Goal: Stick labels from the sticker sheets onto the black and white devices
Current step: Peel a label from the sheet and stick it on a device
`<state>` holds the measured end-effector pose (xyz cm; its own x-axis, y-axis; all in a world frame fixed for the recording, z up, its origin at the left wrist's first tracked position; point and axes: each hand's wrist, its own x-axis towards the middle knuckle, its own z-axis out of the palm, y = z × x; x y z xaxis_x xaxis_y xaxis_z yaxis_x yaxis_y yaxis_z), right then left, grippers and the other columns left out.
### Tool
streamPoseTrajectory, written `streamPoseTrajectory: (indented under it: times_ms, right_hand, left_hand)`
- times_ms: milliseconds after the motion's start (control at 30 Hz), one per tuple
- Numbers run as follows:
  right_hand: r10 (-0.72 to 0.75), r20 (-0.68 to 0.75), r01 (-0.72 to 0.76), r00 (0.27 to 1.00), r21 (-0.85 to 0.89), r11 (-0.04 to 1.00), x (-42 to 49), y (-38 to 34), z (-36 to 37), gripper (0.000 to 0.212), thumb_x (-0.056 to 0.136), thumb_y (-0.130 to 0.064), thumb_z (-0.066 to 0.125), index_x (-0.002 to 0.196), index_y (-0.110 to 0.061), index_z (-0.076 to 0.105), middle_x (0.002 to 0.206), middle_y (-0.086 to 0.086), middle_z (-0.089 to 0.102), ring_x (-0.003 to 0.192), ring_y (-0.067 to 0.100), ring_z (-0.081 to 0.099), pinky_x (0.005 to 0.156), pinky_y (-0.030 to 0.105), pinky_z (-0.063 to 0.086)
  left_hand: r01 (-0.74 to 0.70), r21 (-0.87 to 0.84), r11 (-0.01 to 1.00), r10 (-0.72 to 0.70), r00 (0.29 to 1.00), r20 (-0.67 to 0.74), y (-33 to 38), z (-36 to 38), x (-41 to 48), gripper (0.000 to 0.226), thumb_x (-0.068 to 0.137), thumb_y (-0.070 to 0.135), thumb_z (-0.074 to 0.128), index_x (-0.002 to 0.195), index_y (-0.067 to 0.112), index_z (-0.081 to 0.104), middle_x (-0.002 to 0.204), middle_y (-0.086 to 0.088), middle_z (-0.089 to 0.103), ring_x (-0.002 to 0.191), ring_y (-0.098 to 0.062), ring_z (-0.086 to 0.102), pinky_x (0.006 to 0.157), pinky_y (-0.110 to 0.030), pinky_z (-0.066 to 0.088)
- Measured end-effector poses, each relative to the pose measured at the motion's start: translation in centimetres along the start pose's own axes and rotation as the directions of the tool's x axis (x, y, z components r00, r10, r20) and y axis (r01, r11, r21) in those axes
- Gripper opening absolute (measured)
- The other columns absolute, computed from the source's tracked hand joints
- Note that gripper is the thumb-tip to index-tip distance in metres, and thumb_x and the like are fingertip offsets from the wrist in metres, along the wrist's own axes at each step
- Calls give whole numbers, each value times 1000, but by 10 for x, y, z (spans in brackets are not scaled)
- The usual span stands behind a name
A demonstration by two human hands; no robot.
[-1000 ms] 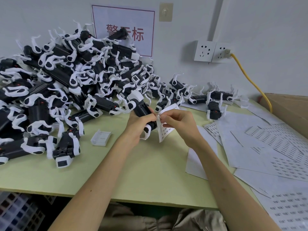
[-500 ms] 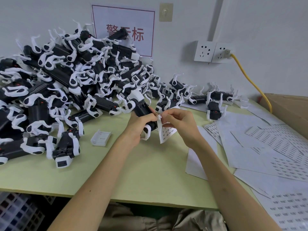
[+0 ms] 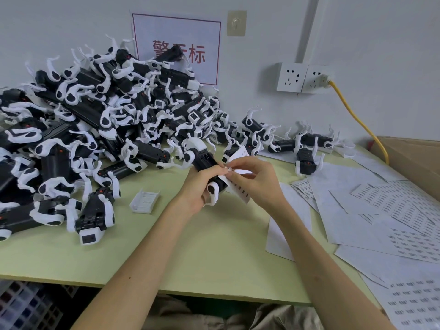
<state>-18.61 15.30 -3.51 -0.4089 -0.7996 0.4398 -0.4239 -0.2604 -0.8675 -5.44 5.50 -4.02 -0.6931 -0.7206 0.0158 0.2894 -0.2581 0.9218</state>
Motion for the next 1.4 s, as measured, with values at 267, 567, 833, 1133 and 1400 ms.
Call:
streamPoseTrajectory:
  times_ms: [267,567,833,1133,1400]
  right_hand:
    - [-39,-4,39,999,77,996,0,-5,-1,21,88,-5,78,85,-26,76,90,-9,76,94,11,74,75,20,53]
    - [-48,-47,50,998,49,998,-1,-5,-2,16,94,-8,71,90,-22,78,91,-6,78,84,12,72,70,22,54]
    - [-41,-40,41,998,9,999,-1,-4,-1,10,91,-12,76,86,-20,76,87,-9,76,88,9,74,67,20,53]
    - [-113,-39,113,993,-4,994,-1,-1,1,13,90,0,72,85,-12,75,83,-4,74,80,18,71,78,31,56]
    - [-103,30,103,994,-3,995,-3,-3,3,15,88,3,74,86,-12,76,87,-5,76,81,14,74,73,16,51]
  left_hand:
    - [-44,20,999,45,999,-13,1,1,-2,17,68,14,75,81,21,66,81,-3,68,74,-19,66,66,-31,49]
    - [-128,67,989,131,991,-41,2,3,-5,15,67,16,79,74,24,69,81,3,70,77,-13,69,65,-20,55]
    - [-152,178,972,171,981,-96,0,4,-4,14,65,19,77,67,32,72,84,5,74,79,-11,70,76,-25,54]
    - [65,-11,998,-65,995,-72,5,1,-3,8,81,23,80,85,21,74,84,-2,73,74,-17,71,65,-27,56]
    - [210,-34,977,-212,970,-120,3,-5,2,5,77,16,76,73,13,74,75,-9,69,62,-20,68,67,-30,52]
